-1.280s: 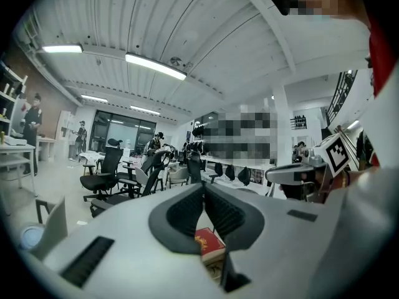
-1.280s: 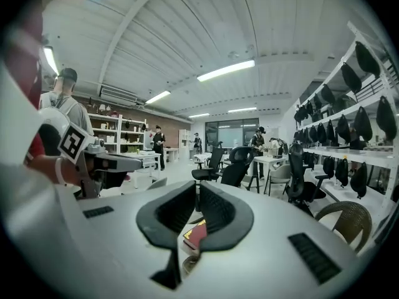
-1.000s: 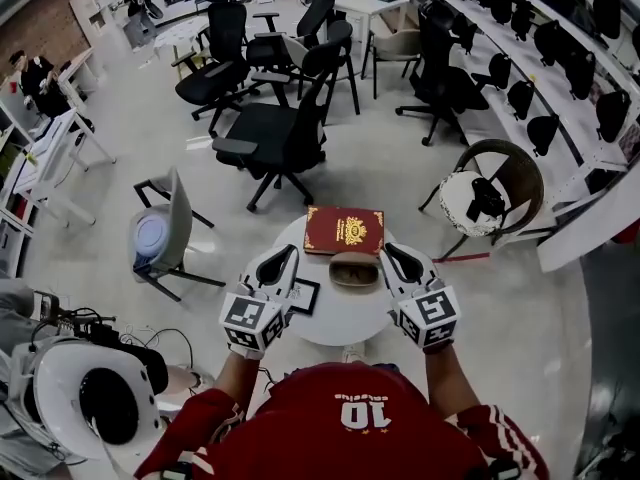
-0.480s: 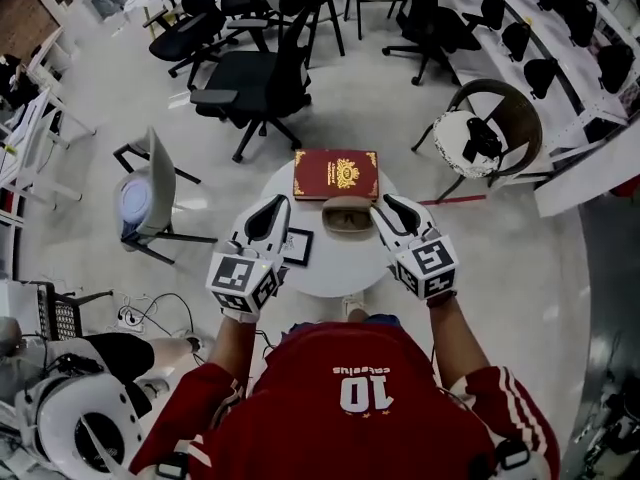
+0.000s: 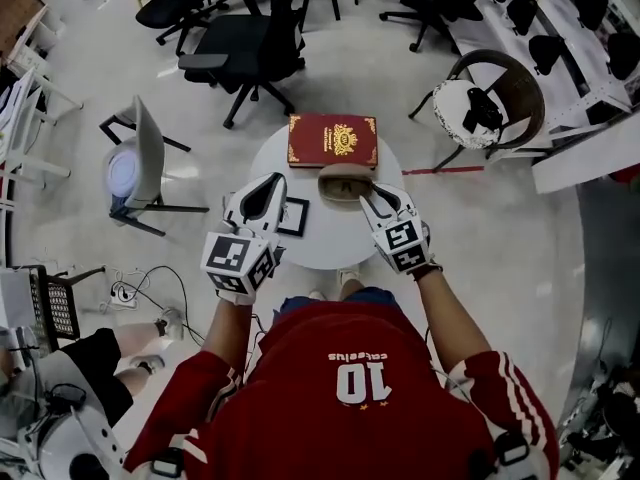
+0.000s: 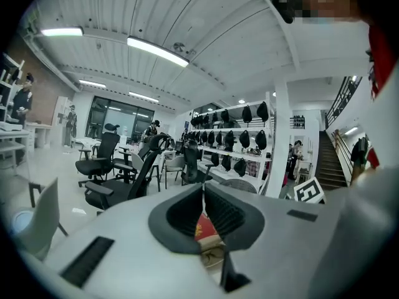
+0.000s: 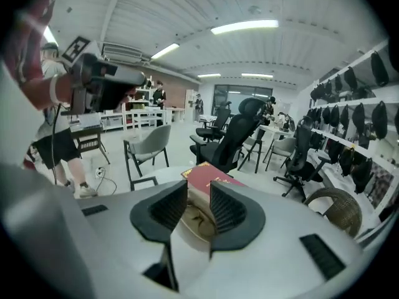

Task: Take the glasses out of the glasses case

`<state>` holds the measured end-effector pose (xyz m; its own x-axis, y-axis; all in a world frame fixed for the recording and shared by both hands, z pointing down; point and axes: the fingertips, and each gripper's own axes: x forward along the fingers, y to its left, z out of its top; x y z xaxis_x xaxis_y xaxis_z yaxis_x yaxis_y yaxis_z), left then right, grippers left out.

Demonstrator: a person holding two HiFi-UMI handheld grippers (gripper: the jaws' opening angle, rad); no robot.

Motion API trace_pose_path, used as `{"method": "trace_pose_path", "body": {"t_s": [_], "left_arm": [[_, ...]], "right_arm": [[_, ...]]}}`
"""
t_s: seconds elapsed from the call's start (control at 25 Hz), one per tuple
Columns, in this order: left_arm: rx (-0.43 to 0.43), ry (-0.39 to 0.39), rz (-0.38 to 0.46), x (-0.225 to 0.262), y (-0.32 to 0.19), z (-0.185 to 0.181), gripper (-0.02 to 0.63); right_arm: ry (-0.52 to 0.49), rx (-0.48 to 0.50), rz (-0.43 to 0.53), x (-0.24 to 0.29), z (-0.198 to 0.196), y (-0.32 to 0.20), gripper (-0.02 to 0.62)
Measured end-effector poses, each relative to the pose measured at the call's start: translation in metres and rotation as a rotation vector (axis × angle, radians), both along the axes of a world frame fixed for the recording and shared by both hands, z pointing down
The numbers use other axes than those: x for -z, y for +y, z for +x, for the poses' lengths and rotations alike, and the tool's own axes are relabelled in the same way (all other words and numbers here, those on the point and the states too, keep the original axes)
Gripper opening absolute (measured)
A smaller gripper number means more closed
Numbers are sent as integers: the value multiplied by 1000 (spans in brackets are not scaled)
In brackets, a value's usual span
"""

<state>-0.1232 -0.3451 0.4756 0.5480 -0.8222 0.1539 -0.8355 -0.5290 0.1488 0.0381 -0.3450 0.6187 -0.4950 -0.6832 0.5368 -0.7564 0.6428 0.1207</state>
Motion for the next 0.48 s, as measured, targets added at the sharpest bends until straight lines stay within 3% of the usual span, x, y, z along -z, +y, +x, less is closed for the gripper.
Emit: {"method": "trace_pose_path", "body": {"t_s": [0.48], "left_arm": [[-13,-32,-33,-25,-10,0,18]], "right_arm": [[174,54,-57,-107,-14,-30,114]]}}
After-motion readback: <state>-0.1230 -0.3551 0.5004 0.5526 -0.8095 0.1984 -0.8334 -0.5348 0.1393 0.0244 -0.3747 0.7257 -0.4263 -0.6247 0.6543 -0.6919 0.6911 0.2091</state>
